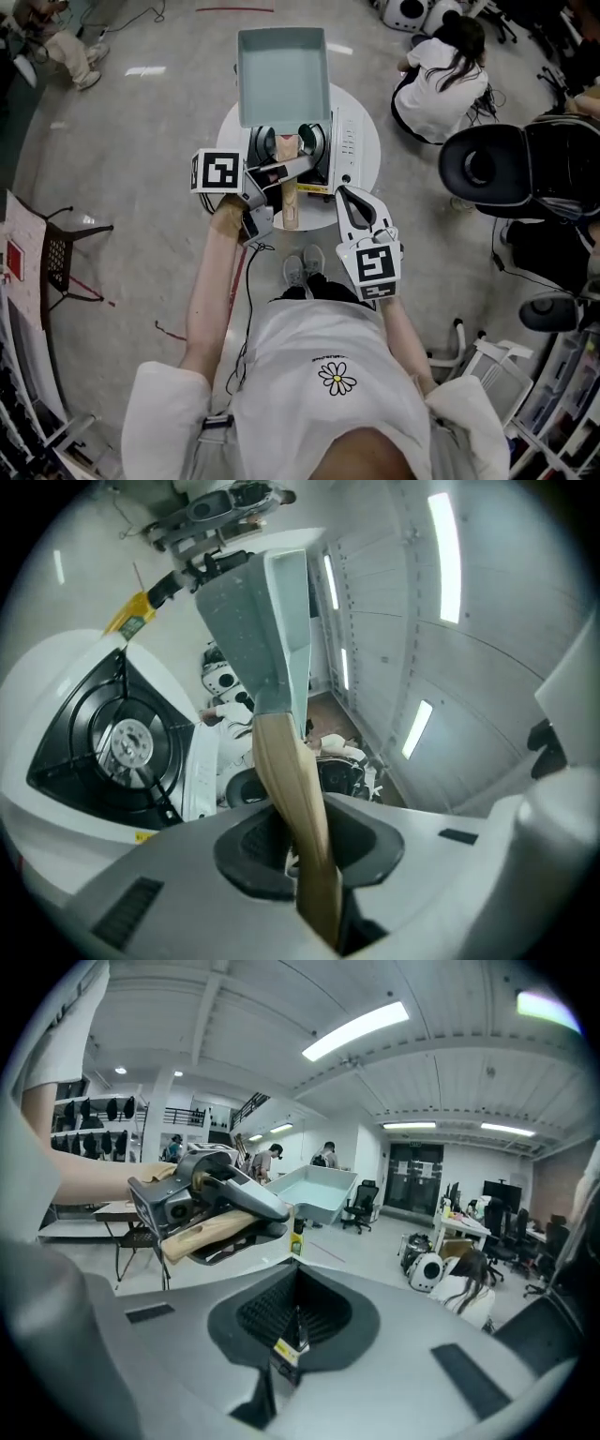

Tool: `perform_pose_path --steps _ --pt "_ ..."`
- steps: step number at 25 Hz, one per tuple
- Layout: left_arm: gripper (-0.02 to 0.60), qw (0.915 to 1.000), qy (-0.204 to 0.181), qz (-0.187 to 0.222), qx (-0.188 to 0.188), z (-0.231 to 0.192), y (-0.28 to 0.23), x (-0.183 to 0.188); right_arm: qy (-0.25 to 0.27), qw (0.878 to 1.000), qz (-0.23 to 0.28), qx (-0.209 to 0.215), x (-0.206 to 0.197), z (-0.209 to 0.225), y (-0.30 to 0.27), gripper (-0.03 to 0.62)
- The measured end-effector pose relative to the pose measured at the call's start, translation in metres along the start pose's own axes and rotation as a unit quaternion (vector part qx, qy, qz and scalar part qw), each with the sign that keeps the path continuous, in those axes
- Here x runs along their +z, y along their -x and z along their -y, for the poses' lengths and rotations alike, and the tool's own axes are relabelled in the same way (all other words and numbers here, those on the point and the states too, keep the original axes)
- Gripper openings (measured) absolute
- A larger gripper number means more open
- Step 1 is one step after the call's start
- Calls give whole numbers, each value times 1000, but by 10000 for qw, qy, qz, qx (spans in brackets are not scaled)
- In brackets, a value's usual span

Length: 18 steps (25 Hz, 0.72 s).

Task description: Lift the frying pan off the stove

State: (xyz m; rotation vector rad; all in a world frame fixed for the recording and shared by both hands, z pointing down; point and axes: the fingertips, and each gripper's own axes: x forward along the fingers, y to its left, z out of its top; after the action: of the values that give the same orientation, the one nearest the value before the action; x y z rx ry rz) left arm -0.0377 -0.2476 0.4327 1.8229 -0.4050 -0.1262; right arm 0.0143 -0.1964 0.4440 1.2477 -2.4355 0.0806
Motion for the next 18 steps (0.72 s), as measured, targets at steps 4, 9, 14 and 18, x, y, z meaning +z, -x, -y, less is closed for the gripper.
perform_pose_path --steps 4,9,14,18 --pt "72 9980 -586 196 -164 44 7 17 87 9983 576 -101 45 13 -1 2" --pt "75 9896 -1328 557 16 88 28 35 269 9911 1291 -156 105 19 1 2" --pt "71 9728 -2142 821 328 124 50 37 410 9833 1769 -136 141 18 15 2" --pt "72 9624 -2497 988 403 152 64 26 425 9784 2020 -64 161 12 23 2"
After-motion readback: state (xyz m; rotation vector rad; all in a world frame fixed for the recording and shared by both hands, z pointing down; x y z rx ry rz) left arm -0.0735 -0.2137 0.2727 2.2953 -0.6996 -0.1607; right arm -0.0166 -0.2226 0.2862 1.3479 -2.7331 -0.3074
